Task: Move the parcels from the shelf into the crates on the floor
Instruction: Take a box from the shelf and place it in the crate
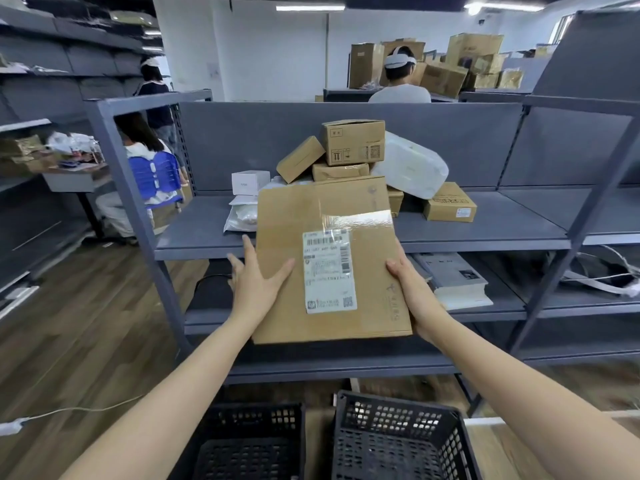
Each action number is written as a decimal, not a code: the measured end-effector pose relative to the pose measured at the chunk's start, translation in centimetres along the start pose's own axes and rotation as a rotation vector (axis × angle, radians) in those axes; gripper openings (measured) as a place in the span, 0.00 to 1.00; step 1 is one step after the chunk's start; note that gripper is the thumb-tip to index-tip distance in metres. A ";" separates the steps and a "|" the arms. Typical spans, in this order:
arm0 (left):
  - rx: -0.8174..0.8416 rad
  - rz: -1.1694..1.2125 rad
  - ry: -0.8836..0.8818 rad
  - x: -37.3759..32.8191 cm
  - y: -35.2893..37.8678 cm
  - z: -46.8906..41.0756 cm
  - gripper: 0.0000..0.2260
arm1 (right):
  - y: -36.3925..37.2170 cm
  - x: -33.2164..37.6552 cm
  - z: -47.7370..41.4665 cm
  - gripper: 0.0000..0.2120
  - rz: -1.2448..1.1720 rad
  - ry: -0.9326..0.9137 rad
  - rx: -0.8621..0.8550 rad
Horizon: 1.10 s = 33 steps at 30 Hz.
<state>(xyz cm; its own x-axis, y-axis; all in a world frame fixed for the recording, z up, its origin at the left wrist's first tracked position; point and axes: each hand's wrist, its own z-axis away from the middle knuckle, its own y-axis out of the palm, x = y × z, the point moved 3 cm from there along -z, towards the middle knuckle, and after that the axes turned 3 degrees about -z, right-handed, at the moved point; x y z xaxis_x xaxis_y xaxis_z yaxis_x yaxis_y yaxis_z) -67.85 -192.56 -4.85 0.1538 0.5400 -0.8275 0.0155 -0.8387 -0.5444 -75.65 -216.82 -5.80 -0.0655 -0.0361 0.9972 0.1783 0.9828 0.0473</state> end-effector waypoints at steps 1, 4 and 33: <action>0.040 0.169 -0.029 0.2 0.0 0.1 0.43 | -0.1 -0.2 0.0 0.26 -0.034 -0.002 -0.012; 0.119 0.394 0.022 -0.1 0.1 0.7 0.32 | -0.5 -0.7 0.3 0.27 -0.071 0.007 -0.020; 0.168 0.168 0.030 5.2 4.5 5.8 0.29 | -2.5 -6.8 4.4 0.25 0.147 0.046 -0.097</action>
<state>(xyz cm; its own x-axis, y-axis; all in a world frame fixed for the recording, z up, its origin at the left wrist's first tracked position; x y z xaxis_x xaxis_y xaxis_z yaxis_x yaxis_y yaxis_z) -72.69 -193.07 -12.41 0.1697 0.3891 -0.9054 -0.1772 -0.8917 -0.4164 -80.02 -218.22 -12.96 0.0128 0.0960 0.9953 0.2770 0.9561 -0.0958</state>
